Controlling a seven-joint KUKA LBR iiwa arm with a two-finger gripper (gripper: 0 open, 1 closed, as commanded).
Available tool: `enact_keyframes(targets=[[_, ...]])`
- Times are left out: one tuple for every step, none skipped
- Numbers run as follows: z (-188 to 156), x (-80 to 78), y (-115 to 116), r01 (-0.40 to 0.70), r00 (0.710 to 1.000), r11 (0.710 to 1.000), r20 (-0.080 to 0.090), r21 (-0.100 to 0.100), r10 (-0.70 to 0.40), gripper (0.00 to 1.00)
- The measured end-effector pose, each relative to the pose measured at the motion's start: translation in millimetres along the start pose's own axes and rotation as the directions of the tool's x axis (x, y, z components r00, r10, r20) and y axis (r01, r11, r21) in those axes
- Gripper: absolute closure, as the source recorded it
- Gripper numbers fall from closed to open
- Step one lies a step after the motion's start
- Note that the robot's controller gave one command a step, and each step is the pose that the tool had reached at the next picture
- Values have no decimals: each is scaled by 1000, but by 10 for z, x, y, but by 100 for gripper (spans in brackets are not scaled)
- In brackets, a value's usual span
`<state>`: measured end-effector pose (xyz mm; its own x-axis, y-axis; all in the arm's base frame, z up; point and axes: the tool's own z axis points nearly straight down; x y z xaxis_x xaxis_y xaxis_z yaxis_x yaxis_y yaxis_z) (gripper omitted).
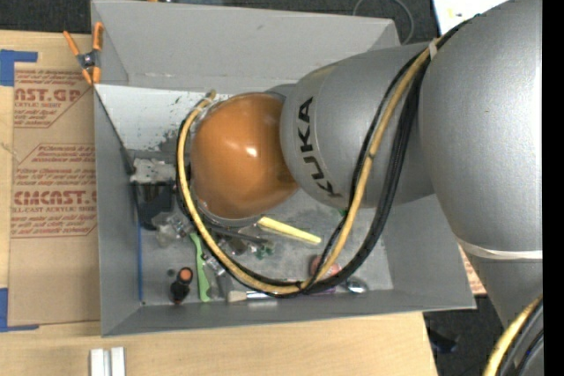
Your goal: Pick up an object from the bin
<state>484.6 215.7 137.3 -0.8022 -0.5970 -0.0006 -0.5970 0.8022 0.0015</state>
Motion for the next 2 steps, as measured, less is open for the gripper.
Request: enact_keyframes(targets=[[534,-36,-110,429,903,903,3,2,-429,0],[673,-133,-41,621,784,784,8,4,-621,100]])
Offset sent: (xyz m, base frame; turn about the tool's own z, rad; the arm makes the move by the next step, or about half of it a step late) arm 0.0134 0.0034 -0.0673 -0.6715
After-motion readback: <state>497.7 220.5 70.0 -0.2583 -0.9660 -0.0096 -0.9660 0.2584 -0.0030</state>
